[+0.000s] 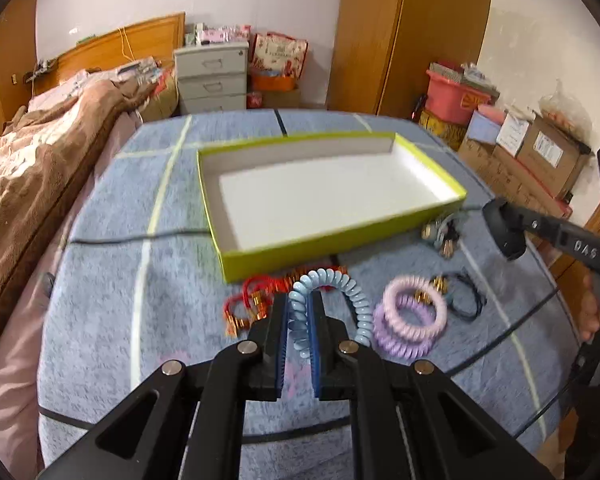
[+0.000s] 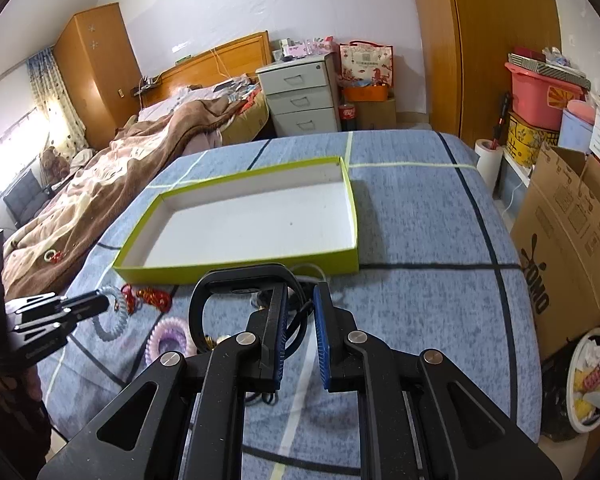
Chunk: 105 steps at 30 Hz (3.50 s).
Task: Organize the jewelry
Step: 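Carry the black band into the green box while left drops blue coil there, then grasp the pink coil with right gripper while left grasps red tassel charm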
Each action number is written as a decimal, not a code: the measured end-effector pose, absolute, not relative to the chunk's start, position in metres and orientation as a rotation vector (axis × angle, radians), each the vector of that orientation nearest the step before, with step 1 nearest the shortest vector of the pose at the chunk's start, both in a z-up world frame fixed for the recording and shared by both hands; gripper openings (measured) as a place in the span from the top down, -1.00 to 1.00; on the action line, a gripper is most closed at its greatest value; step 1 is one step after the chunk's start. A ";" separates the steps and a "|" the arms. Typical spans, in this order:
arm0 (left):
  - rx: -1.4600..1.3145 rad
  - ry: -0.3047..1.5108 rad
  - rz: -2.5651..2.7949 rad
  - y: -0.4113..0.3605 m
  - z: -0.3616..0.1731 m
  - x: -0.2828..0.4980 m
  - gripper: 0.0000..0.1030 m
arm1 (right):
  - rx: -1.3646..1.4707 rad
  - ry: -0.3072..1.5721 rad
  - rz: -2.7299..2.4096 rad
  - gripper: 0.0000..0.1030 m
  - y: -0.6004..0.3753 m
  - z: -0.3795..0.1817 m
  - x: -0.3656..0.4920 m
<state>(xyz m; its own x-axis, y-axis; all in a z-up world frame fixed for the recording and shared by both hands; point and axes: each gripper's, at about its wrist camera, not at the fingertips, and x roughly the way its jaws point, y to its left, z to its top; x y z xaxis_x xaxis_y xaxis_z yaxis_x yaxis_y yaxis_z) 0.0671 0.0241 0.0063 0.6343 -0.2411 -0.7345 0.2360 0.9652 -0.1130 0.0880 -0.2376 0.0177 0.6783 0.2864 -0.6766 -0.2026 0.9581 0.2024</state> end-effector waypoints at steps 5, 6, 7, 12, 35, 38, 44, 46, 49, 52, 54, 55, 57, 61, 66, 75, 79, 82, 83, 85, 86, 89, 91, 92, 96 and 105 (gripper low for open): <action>-0.043 0.822 -0.258 0.030 0.019 0.096 0.80 | 0.102 0.776 0.278 0.73 -0.232 0.026 0.110; -0.037 0.813 -0.256 0.029 0.021 0.102 0.80 | 0.096 0.775 0.274 0.73 -0.230 0.028 0.116; -0.032 0.804 -0.251 0.029 0.024 0.107 0.80 | 0.090 0.775 0.272 0.73 -0.228 0.029 0.124; -0.046 0.831 -0.230 0.031 0.020 0.143 0.80 | 0.067 0.798 0.252 0.73 -0.223 0.026 0.161; -0.064 0.950 -0.192 0.028 -0.022 0.223 0.80 | 0.029 0.950 0.206 0.73 -0.216 -0.022 0.245; -0.081 0.963 -0.202 0.028 -0.024 0.225 0.79 | 0.021 0.952 0.208 0.73 -0.213 -0.022 0.245; -0.078 0.968 -0.205 0.026 -0.024 0.223 0.77 | 0.008 0.956 0.204 0.71 -0.208 -0.022 0.246; -0.068 0.959 -0.200 0.025 -0.021 0.220 0.62 | 0.015 0.952 0.203 0.70 -0.208 -0.022 0.245; -0.080 0.942 -0.212 0.026 -0.015 0.215 0.22 | 0.037 0.938 0.208 0.52 -0.211 -0.018 0.242; -0.083 0.933 -0.209 0.026 -0.011 0.210 0.21 | 0.060 0.915 0.234 0.24 -0.210 -0.011 0.235; -0.094 0.923 -0.206 0.028 -0.008 0.206 0.21 | 0.053 0.898 0.236 0.24 -0.209 -0.005 0.229; -0.094 0.914 -0.210 0.028 -0.005 0.202 0.21 | 0.053 0.893 0.242 0.24 -0.209 -0.002 0.227; -0.099 0.901 -0.215 0.029 0.000 0.194 0.21 | 0.057 0.885 0.251 0.24 -0.209 0.002 0.219; -0.113 0.856 -0.215 0.035 0.013 0.174 0.13 | 0.070 0.852 0.289 0.24 -0.209 0.012 0.196; -0.135 0.825 -0.215 0.043 0.020 0.141 0.06 | 0.052 0.836 0.351 0.24 -0.202 0.016 0.160; -0.183 0.825 -0.180 0.064 0.005 0.082 0.05 | -0.019 0.877 0.550 0.24 -0.166 -0.005 0.111; -0.185 0.821 -0.174 0.069 0.003 0.063 0.05 | -0.021 0.897 0.591 0.24 -0.155 -0.016 0.100; -0.192 0.823 -0.165 0.075 0.000 0.055 0.05 | -0.033 0.916 0.620 0.24 -0.146 -0.022 0.095; -0.195 0.824 -0.162 0.077 -0.002 0.051 0.05 | -0.040 0.918 0.621 0.24 -0.144 -0.022 0.094; -0.213 0.828 -0.166 0.082 -0.004 0.046 0.05 | -0.059 0.925 0.623 0.24 -0.139 -0.025 0.093; -0.221 0.831 -0.165 0.083 -0.005 0.044 0.05 | -0.061 0.930 0.622 0.24 -0.138 -0.026 0.094; -0.220 0.836 -0.163 0.085 -0.009 0.040 0.05 | -0.082 0.941 0.611 0.24 -0.136 -0.028 0.095; -0.217 0.842 -0.171 0.083 -0.011 0.039 0.05 | -0.092 0.943 0.608 0.24 -0.134 -0.028 0.095; -0.217 0.841 -0.175 0.082 -0.011 0.038 0.05 | -0.100 0.945 0.607 0.24 -0.133 -0.029 0.096; -0.214 0.855 -0.186 0.076 -0.015 0.040 0.05 | -0.153 0.946 0.587 0.36 -0.129 -0.031 0.094; -0.195 0.886 -0.203 0.064 -0.022 0.052 0.05 | -0.193 0.926 0.552 0.80 -0.133 -0.031 0.088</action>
